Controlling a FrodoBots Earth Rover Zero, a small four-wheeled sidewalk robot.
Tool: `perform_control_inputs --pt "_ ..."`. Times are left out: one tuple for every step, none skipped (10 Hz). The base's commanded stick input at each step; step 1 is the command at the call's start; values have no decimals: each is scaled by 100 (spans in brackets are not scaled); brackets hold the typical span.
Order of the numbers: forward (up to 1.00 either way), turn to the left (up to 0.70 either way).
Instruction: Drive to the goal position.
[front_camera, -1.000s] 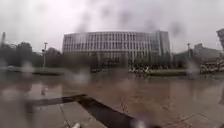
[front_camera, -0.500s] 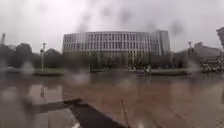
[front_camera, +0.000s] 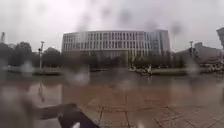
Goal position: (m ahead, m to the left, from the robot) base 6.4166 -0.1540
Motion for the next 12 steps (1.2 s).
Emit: perform_control_inputs --pt "70 1" --pt "70 1" --pt "70 -6" --pt "70 -12" --pt "69 -11" --pt "69 -6" --pt "69 1" --pt "69 1" --pt "69 1" --pt "70 1" --pt "70 1" --pt "70 1"
